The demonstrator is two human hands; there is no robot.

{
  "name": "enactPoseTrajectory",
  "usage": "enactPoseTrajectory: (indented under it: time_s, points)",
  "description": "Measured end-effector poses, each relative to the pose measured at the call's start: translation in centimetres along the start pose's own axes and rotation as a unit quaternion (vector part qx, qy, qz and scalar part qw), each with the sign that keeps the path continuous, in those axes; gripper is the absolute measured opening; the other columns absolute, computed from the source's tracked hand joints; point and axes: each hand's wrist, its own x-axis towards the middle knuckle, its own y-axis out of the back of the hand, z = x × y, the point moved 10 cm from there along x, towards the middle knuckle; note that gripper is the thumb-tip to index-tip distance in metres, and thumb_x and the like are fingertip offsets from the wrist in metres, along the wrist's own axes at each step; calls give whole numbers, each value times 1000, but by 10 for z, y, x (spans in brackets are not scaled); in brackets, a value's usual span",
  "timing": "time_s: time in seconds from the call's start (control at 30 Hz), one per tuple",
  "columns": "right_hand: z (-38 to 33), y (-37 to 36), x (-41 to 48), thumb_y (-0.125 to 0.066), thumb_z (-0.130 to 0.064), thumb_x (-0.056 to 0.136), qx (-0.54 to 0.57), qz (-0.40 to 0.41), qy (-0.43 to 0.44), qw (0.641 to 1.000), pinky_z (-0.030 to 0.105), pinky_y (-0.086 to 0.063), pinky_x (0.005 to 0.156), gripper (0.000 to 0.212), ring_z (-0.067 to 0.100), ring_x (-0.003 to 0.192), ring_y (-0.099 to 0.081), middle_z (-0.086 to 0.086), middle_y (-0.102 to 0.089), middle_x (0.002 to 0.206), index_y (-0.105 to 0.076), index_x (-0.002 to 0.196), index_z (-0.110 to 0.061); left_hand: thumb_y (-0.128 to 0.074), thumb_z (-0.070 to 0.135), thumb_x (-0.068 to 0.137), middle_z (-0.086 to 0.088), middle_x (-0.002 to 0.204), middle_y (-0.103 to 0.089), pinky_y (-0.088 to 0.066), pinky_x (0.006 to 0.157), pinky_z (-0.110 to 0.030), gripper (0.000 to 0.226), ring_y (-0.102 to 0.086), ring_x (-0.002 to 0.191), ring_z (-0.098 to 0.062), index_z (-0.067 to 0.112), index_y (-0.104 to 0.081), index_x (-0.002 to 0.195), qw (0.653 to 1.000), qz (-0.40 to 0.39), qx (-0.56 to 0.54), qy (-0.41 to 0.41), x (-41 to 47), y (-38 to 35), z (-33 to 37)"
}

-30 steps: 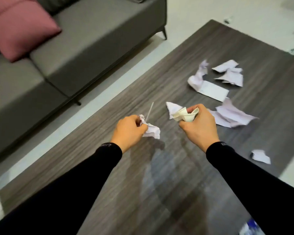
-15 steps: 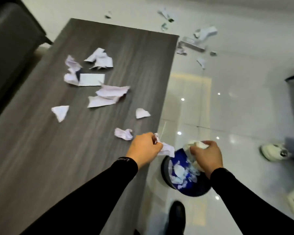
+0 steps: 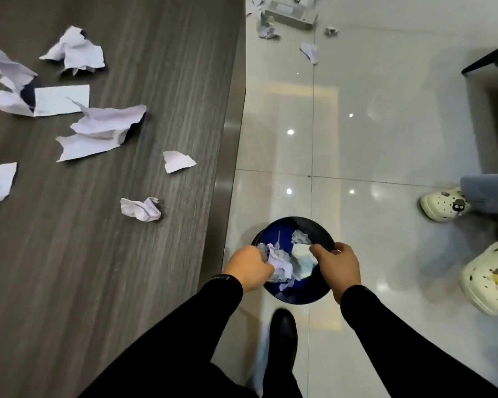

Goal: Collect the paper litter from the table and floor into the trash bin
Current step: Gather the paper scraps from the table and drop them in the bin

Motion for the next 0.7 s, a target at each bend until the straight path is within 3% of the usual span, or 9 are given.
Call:
enactPoseTrajectory:
  time_s: [0.1,0.2,0.3,0.43,0.6,0.7]
  points:
    - [-18,2,-2,-59,-17,83,-27,11,19,999,30,-42,85,50,29,104,-57,15,-61,117,-47,129,-2,-52,13,82,-15,78,-66,-55,81,-44,16,-60,71,-28,5,-66,83,998,31,-60,-8,2,20,-1]
    - [-55,-7,-12,-54,-13,84,-48,-1,70,996,28,-45,85,37,24,93,-58,9,-64,106,-54,120,-9,-54,17,85,-12,93,-72,-56,82,-40,21,-67,84,-28,11,-67,100,988,118,-89,-35,-5,69,4]
    - [-115,-40,-37,-54,-10,81,-59,-59,158,984,40,-53,87,26,27,86,-65,10,-71,92,-61,105,-17,-58,24,82,6,77,-69,-50,75,-24,17,-63,70,-15,20,-69,94,959,260,-78,-78,-36,147,13]
    - [-192,-97,-84,-54,-8,82,-90,-139,251,954,42,-54,83,20,28,83,-67,10,-70,85,-62,97,-17,-59,21,80,9,61,-61,-49,73,-28,8,-65,70,-22,19,-67,81,904,412,-103,-47,-90,239,-13]
    - [-244,-154,-129,-56,-6,81,-180,-192,337,904,26,-46,81,23,24,85,-65,8,-69,89,-65,102,-12,-58,20,80,-3,100,-70,-44,83,-28,22,-63,96,-23,16,-66,100,900,428,-49,71,-125,278,-79]
    - [-252,-181,-143,-55,-4,81,-234,-216,368,874,29,-46,87,29,26,94,-64,10,-69,102,-65,108,-10,-61,28,81,-4,113,-64,-43,89,-30,32,-58,107,-23,18,-63,111,921,381,7,84,-123,275,-104]
